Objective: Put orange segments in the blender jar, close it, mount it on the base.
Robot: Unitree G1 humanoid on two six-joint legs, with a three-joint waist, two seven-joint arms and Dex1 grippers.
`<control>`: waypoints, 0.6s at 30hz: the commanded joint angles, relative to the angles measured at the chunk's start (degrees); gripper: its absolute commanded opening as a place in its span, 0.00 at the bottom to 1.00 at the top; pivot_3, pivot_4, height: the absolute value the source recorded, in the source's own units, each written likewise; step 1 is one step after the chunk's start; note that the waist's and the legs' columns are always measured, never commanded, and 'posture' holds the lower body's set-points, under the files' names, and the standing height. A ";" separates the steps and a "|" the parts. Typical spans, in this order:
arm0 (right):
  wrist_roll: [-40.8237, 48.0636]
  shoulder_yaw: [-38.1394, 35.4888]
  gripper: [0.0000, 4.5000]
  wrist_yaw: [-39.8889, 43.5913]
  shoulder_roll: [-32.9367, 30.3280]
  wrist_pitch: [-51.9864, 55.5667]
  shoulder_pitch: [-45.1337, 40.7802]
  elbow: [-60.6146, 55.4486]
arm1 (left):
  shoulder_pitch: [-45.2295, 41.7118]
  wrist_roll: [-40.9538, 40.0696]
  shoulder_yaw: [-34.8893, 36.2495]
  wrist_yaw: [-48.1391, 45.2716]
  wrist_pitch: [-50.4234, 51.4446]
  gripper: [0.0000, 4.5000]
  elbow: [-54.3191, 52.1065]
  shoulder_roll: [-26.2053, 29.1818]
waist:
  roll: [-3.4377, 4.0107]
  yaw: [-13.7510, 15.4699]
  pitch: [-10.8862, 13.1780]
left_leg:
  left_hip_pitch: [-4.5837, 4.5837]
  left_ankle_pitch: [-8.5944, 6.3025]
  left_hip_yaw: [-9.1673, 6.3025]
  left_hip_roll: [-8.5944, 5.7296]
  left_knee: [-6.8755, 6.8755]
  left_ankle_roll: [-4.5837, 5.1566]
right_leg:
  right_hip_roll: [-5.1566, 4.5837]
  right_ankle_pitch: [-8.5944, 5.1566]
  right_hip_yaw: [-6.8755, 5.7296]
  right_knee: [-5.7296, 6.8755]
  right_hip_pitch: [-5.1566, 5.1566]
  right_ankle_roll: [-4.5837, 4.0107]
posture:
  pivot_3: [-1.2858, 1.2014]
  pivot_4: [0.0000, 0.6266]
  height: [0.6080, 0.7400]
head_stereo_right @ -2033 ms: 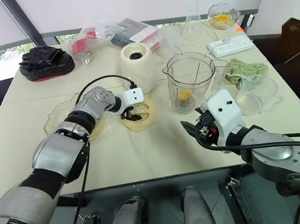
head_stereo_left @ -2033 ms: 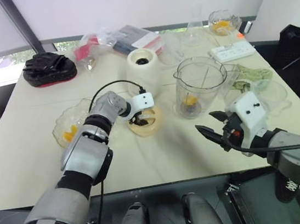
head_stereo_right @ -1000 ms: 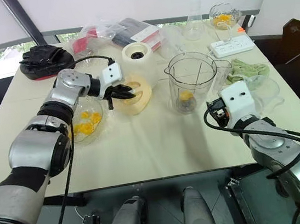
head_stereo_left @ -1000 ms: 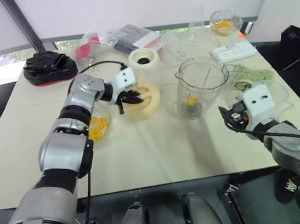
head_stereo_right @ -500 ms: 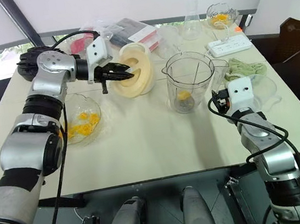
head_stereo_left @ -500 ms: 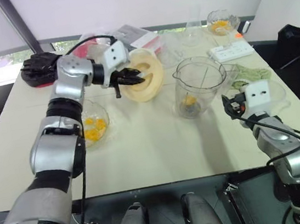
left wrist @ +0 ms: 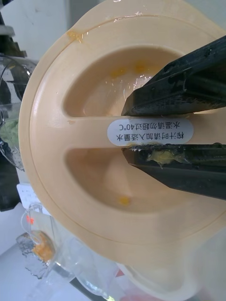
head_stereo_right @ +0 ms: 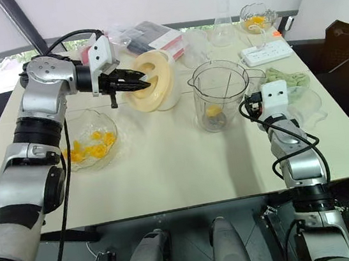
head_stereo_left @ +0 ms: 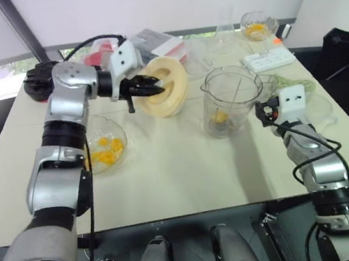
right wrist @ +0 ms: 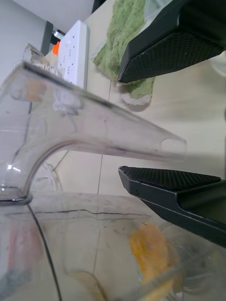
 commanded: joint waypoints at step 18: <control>-2.86 -2.33 0.36 -0.84 3.57 -6.10 -5.76 8.14 | 0.56 -2.19 0.52 0.90 2.34 0.06 -6.65 2.60 | 0.05 -0.09 0.00 | 0.00 0.00 0.00 -0.01 -0.01 -0.01 | 0.00 0.00 0.01 0.01 -0.01 0.00 | 0.52 0.24 1.00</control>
